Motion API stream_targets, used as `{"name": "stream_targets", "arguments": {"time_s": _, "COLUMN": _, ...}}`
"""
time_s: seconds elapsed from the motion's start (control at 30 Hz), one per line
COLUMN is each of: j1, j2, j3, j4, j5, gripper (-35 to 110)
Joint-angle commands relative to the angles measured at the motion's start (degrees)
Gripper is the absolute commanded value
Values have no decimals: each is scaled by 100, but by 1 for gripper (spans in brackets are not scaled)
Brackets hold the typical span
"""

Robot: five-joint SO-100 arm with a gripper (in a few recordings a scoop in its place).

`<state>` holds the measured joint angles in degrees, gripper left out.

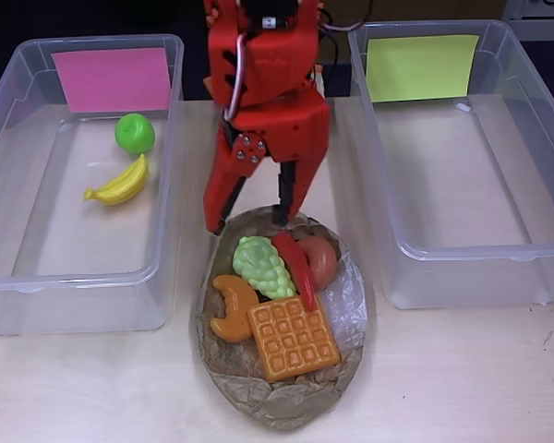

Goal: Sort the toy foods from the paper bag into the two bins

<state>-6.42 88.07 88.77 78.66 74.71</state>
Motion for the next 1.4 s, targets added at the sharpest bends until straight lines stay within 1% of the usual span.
{"name": "stream_targets", "arguments": {"time_s": 0.0, "j1": -308, "j2": -255, "j3": 62, "j4": -185, "j5": 624, "gripper": 31}}
{"name": "stream_targets", "arguments": {"time_s": 0.17, "j1": -457, "j2": -800, "j3": -88, "j4": -202, "j5": 1345, "gripper": 29}}
{"name": "stream_targets", "arguments": {"time_s": 0.33, "j1": -650, "j2": -1222, "j3": -352, "j4": -387, "j5": 1573, "gripper": 29}}
{"name": "stream_targets", "arguments": {"time_s": 0.4, "j1": -721, "j2": -1318, "j3": -439, "j4": -396, "j5": 1644, "gripper": 26}}
{"name": "stream_targets", "arguments": {"time_s": 0.63, "j1": -809, "j2": -1591, "j3": -606, "j4": -510, "j5": 1670, "gripper": 16}}
{"name": "stream_targets", "arguments": {"time_s": 1.17, "j1": -606, "j2": -2479, "j3": -1248, "j4": -615, "j5": 1503, "gripper": 13}}
{"name": "stream_targets", "arguments": {"time_s": 1.37, "j1": -589, "j2": -2540, "j3": -1336, "j4": -510, "j5": 1547, "gripper": 5}}
